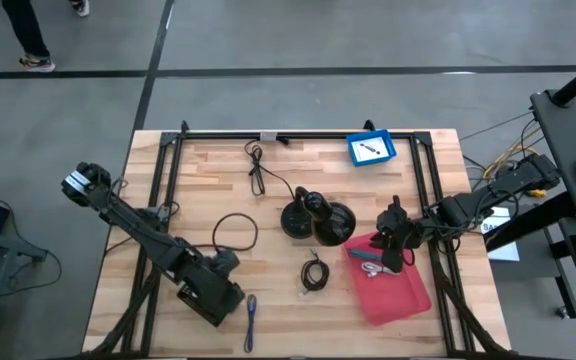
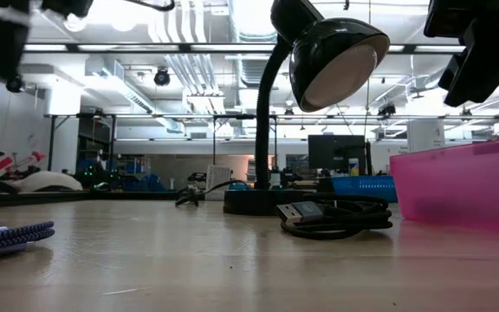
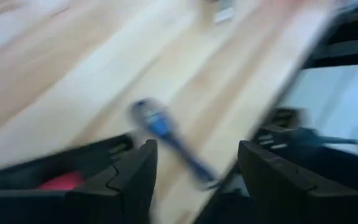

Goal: Pick and place items into bin
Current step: Put the purple charger cable into the pink bin

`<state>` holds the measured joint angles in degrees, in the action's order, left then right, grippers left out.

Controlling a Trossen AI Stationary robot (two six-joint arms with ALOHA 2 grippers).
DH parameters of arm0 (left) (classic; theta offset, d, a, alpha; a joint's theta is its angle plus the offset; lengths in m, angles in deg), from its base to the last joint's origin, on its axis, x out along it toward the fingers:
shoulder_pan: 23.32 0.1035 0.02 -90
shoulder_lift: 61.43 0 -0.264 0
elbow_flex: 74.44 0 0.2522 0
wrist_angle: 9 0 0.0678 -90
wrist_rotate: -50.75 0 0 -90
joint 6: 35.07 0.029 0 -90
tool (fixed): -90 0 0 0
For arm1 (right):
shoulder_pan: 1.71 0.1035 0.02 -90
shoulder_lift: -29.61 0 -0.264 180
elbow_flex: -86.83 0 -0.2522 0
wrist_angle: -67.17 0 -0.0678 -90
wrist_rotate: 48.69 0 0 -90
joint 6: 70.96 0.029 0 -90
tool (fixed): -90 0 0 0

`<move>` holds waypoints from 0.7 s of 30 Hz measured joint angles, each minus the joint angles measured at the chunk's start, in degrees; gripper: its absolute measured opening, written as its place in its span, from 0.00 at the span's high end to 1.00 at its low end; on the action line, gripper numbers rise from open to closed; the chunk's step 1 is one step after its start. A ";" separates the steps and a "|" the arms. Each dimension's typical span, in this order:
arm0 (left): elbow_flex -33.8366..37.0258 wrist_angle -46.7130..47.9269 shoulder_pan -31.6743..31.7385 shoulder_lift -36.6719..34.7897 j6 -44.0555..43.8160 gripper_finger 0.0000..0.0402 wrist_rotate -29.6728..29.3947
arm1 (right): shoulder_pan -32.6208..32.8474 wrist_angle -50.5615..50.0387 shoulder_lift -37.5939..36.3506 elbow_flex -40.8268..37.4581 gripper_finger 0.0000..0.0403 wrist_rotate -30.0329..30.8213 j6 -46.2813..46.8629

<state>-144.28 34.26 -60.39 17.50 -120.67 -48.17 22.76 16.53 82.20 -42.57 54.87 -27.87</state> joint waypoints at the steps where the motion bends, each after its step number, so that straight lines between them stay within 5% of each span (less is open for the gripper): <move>1: 0.11 -2.77 0.15 -0.04 0.91 0.48 -0.76 | 0.00 0.04 0.00 0.00 0.82 0.04 0.00; 7: 0.14 -12.57 0.75 0.53 5.47 0.48 -2.09 | 0.00 0.33 0.00 0.00 0.82 0.08 0.23; 21: 1.70 -12.20 1.12 0.53 5.00 0.48 -2.06 | 0.00 1.03 0.00 0.00 0.82 0.08 0.24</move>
<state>-142.58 22.06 -59.27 18.03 -115.67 -50.23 22.76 17.56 82.21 -42.57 54.96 -27.63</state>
